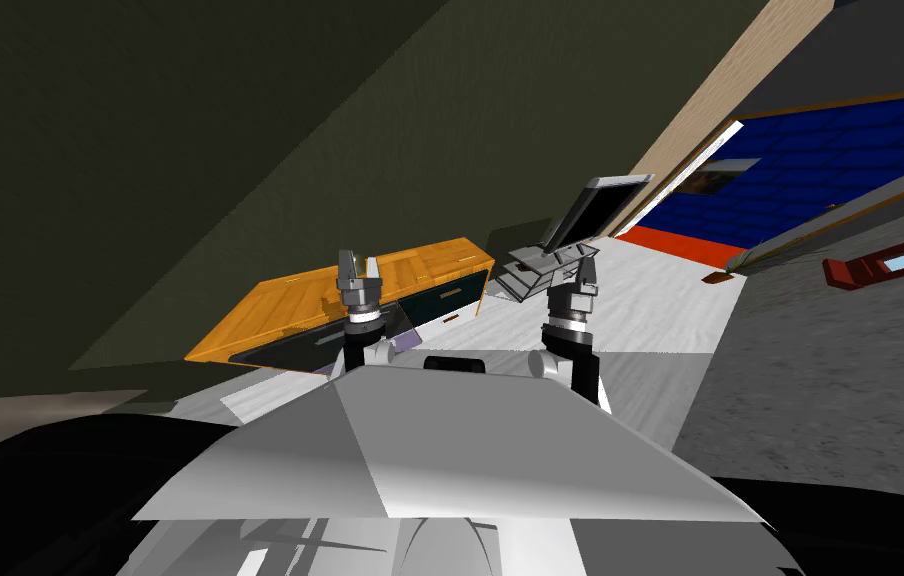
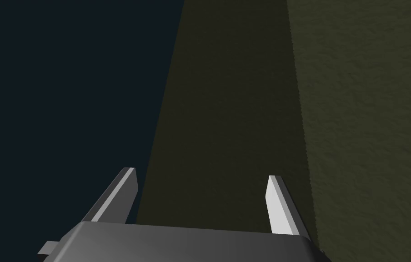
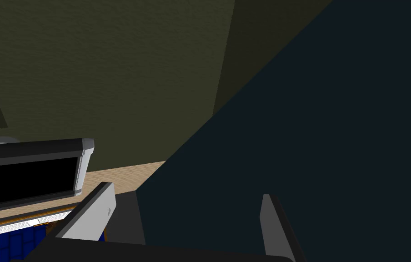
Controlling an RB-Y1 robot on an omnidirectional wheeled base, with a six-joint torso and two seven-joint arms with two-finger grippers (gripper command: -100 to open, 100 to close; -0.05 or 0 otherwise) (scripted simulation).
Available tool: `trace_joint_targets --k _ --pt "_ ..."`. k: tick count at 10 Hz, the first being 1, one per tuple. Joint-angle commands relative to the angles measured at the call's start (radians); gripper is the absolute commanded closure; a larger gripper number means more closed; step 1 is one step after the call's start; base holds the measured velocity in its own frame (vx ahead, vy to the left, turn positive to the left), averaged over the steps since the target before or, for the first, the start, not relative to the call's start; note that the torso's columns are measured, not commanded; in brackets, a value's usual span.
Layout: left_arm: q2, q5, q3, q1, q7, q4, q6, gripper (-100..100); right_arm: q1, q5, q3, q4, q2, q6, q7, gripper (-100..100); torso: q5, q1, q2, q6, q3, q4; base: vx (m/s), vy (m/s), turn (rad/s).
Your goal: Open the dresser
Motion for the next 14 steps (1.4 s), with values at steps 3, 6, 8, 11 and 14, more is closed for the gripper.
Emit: trace_joint_targets --k 3,6,8,11,14 --pt "0.000 0.000 0.000 0.000 0.000 0.000 0.000 0 0.000 0.000 0.000 0.000 0.000 0.000 0.000 0 0.000 0.000 0.175 0.000 -0.351 0.176 0.000 0.000 0.000" --pt "0.000 0.000 0.000 0.000 0.000 0.000 0.000 0 0.000 0.000 0.000 0.000 0.000 0.000 0.000 0 0.000 0.000 0.396 0.000 -0.792 0.396 0.000 0.000 0.000" --pt "0.000 0.000 0.000 0.000 0.000 0.000 0.000 0 0.000 0.000 0.000 0.000 0.000 0.000 0.000 0 0.000 0.000 0.544 0.000 -1.087 0.544 0.000 0.000 0.000" --pt "0.068 0.004 0.005 -0.003 0.000 0.020 0.001 -100 0.000 0.000 0.000 0.000 0.000 0.000 0.000 0 0.000 -0.001 0.725 0.000 -1.451 0.724 0.016 -0.017 0.012" --pt "0.132 0.012 0.017 -0.011 -0.001 0.069 0.005 -100 0.000 0.000 0.000 0.000 0.000 0.000 0.000 0 0.000 -0.001 0.737 0.000 -1.476 0.737 0.050 -0.058 0.035"
